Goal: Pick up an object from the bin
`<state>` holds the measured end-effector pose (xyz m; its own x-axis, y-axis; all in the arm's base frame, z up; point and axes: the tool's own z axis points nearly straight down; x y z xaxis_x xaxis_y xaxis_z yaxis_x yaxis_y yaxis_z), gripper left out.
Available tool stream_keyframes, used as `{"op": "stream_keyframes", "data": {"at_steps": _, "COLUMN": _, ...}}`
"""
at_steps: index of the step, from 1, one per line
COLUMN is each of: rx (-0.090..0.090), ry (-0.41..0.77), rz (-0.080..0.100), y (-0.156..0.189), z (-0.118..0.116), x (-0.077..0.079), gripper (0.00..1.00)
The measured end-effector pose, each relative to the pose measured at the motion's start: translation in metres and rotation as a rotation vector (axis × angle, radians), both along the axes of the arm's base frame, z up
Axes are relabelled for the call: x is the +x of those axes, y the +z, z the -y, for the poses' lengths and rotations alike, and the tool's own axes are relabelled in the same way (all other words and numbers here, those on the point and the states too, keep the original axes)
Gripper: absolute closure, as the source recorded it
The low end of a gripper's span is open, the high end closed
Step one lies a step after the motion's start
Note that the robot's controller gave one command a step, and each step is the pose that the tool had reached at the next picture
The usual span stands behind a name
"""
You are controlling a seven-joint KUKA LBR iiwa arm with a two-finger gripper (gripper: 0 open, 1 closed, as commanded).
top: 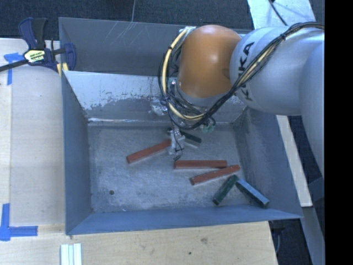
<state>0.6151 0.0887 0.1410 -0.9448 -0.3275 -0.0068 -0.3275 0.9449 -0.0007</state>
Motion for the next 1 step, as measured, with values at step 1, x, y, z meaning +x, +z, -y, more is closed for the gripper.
{"op": "stream_keyframes", "data": {"at_steps": 1, "rx": -0.001, "ry": -0.008, "rz": -0.005, "y": -0.0056, "z": 0.002, "x": -0.0083, "gripper": 0.0}}
